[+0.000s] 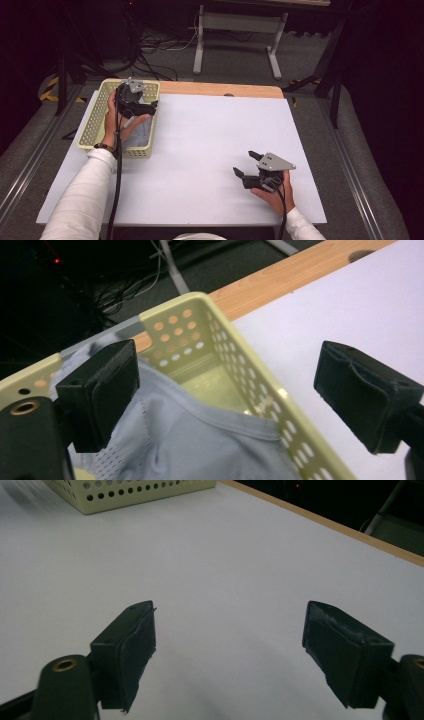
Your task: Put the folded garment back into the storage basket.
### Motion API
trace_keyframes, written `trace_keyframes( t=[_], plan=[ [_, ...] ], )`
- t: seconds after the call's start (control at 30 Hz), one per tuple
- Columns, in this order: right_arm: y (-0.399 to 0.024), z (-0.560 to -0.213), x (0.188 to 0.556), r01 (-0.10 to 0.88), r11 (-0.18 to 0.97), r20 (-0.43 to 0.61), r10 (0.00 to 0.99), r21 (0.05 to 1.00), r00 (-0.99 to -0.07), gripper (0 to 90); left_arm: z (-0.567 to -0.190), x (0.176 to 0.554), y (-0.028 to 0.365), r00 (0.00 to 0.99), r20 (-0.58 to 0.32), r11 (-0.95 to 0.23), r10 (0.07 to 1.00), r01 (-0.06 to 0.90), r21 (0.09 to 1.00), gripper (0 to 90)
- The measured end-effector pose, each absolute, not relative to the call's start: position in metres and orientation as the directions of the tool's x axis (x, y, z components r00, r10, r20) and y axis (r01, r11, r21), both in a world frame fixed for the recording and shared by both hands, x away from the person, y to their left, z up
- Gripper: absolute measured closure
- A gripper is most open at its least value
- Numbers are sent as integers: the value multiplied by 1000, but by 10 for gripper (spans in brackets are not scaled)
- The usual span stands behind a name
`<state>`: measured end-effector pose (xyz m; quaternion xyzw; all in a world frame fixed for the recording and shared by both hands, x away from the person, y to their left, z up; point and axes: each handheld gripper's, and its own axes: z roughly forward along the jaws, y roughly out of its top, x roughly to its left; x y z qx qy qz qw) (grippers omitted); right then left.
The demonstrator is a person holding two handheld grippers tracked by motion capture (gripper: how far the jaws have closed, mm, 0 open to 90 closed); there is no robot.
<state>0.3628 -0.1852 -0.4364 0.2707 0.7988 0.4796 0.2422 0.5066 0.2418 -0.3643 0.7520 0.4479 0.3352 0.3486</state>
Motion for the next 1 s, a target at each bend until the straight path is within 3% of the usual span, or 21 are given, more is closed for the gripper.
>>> trace_keyframes(
  t=[0.53,1.0],
  plan=[
    [-180,-437,361,191,402,-132,651,895,-747,71,-359,493,215,448,209,-395,869,375,839,111],
    [-180,-436,360,188,406,-145,660,895,-737,68,-353,476,195,513,226,-417,828,295,860,106]
  ],
)
